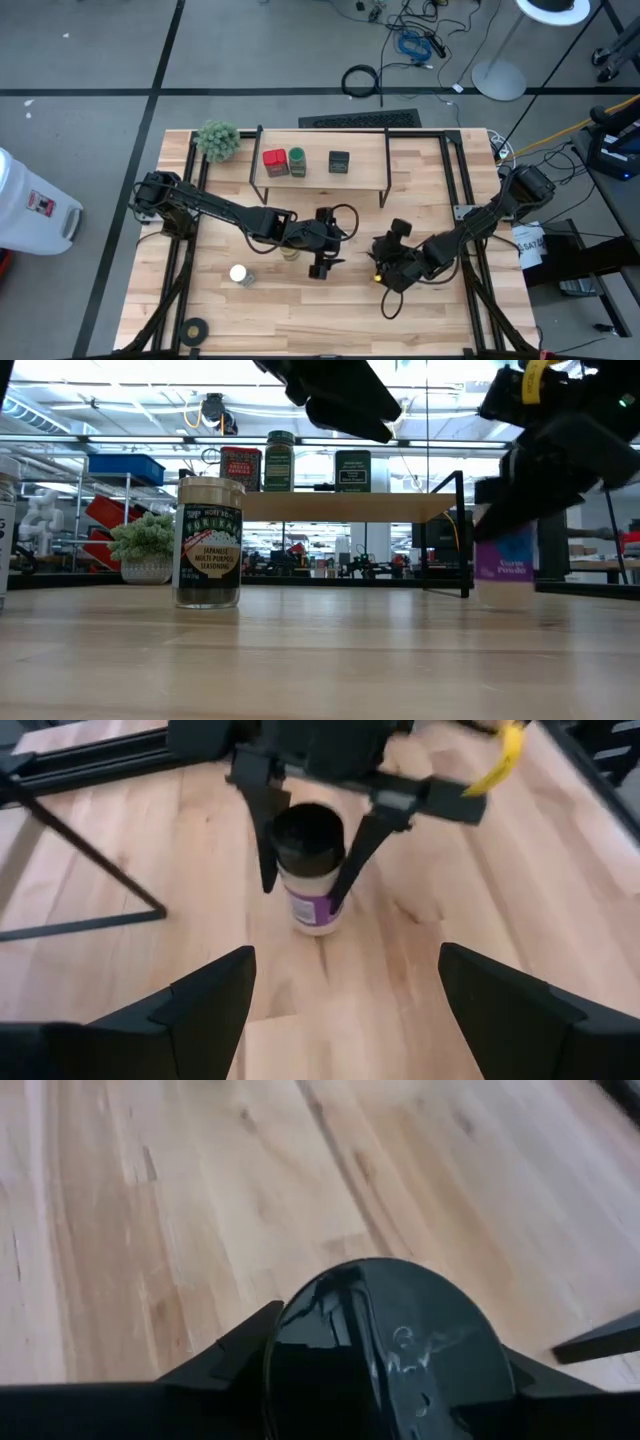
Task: Shelf spices
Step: Put the black seasoning bottle on the shelf aligned with the other black seasoning can
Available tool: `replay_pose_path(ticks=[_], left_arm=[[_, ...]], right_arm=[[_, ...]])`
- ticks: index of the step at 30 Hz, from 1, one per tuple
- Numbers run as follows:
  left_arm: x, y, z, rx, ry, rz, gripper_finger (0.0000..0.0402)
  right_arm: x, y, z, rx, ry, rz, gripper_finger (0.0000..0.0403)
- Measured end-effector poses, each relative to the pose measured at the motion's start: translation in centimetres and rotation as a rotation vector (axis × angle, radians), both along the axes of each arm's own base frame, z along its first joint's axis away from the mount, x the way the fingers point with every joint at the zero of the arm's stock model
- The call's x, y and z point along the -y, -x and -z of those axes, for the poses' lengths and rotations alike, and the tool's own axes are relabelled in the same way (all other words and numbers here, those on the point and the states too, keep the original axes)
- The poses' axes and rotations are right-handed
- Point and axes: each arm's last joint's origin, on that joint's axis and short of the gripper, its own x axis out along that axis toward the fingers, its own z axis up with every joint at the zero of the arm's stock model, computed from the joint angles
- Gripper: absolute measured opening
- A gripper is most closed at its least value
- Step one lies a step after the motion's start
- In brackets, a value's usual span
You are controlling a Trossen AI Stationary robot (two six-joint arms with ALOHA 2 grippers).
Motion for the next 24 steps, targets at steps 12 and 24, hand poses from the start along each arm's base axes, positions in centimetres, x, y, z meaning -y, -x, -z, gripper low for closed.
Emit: replay_pose_path(ticks=[12, 24], left_arm=[[-0.2, -0.2, -0.3, 0.040, -0.016, -0.096, 0.0325], [-0.9, -1.4, -1.2, 0.199, 0.018, -0.117, 0.0325]], right_arm=[[2.0, 0.7, -6.0, 0.214, -0.025, -0.057, 0.0200], [2.4, 1.1, -9.5, 0.371, 0.032, -0.167, 0.0202]])
